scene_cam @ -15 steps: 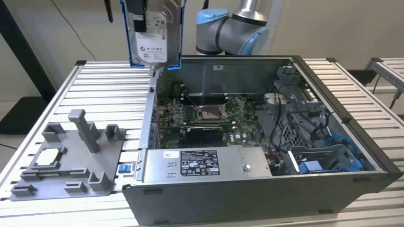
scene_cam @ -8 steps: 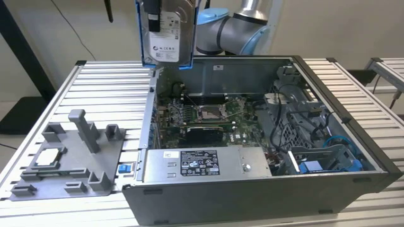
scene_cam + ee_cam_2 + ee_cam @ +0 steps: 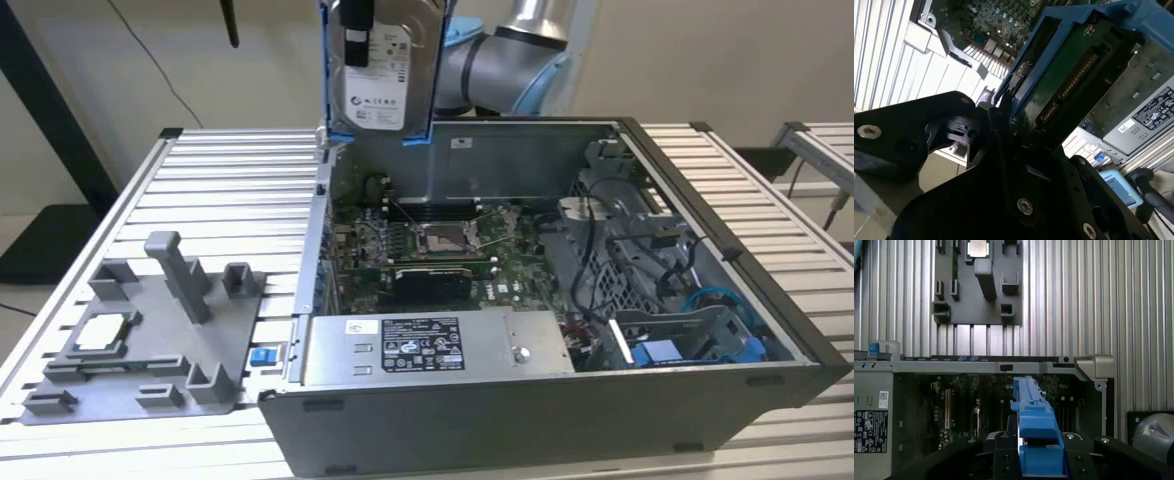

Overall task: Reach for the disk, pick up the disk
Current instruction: 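Pick up the disk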

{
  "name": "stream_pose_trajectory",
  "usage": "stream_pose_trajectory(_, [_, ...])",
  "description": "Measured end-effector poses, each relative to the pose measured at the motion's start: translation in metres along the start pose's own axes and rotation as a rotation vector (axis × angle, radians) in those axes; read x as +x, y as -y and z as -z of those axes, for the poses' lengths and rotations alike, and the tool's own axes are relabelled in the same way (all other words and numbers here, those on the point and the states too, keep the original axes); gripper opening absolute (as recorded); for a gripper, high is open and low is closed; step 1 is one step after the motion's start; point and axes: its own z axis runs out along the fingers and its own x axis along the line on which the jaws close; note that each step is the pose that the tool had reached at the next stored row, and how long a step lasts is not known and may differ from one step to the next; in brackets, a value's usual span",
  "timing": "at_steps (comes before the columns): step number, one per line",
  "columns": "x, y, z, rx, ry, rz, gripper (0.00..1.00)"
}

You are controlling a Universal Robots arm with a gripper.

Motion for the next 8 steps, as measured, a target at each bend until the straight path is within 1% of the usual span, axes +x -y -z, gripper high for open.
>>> stream_pose_trajectory(6, [-0.0006, 0.0255, 0.0023, -0.002, 0.0087, 0.004, 0.0])
stream_pose_trajectory(8, [-0.0007, 0.0315, 0.0029, -0.0022, 0.009, 0.007, 0.0])
